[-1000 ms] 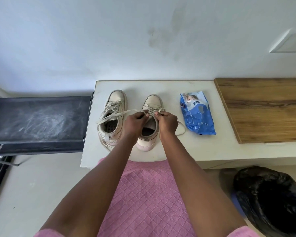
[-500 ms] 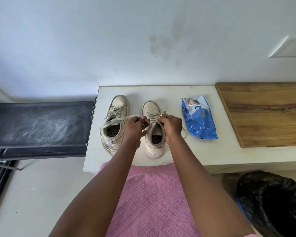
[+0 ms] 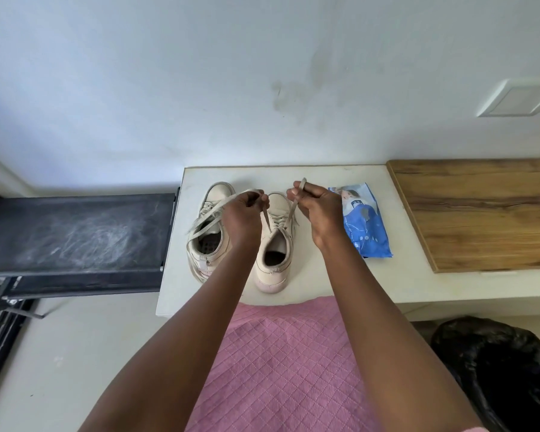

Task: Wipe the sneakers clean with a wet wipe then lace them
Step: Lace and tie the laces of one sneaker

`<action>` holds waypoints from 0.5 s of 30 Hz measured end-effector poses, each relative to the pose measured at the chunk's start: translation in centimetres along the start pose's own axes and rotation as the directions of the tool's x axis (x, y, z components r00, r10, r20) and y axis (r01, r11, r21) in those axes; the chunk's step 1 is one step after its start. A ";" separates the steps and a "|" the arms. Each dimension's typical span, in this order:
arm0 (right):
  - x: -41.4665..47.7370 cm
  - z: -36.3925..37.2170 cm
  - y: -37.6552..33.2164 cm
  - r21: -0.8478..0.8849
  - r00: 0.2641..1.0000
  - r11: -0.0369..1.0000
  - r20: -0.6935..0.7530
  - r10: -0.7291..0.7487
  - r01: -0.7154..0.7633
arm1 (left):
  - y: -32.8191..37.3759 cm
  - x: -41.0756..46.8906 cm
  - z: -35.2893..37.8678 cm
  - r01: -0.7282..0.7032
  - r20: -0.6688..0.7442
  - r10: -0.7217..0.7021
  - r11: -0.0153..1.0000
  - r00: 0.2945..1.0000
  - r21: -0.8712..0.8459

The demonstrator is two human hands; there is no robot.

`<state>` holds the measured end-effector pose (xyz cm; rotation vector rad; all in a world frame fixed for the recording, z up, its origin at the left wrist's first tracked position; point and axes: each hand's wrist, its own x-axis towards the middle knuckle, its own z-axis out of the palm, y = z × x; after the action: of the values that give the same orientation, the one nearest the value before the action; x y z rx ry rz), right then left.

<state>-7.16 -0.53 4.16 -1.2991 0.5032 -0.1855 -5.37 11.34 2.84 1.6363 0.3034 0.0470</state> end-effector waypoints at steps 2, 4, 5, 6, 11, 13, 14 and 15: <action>-0.3 0.2 -1.6 -0.010 0.999 0.999 0.011 -0.045 0.045 | 1.1 0.1 -0.1 -0.032 -0.002 0.032 0.999 0.999 0.000; -0.5 0.6 -3.1 -0.039 0.996 0.995 0.014 -0.092 0.093 | 2.3 0.2 -0.2 -0.053 0.002 0.053 0.999 0.999 0.005; -0.6 0.8 -3.8 -0.053 0.993 0.992 0.018 -0.113 0.114 | 2.9 0.3 -0.1 -0.062 0.003 0.062 0.998 0.998 0.014; -0.7 1.0 -4.6 -0.066 0.991 0.989 0.023 -0.134 0.135 | 3.7 0.3 0.0 -0.069 0.003 0.069 0.997 0.998 0.027; -1.3 1.9 -8.2 -0.094 0.975 0.971 0.054 -0.215 0.219 | 7.4 0.0 0.2 -0.128 0.005 0.128 0.991 0.992 0.045; -1.6 1.9 -9.3 -0.131 0.969 0.961 0.061 -0.238 0.245 | 8.8 -0.1 0.0 -0.145 0.001 0.145 0.989 0.989 0.017; -1.7 1.9 -9.8 -0.147 0.967 0.956 0.060 -0.249 0.256 | 9.4 0.0 -0.1 -0.157 -0.004 0.157 0.988 0.988 0.009; -1.8 1.9 -10.3 -0.158 0.963 0.950 0.058 -0.262 0.268 | 9.9 0.2 -0.2 -0.165 -0.012 0.166 0.986 0.986 0.011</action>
<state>-6.34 -0.98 14.75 -1.5284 0.3159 -0.3494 -3.54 11.01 12.57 1.6685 0.1771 0.1824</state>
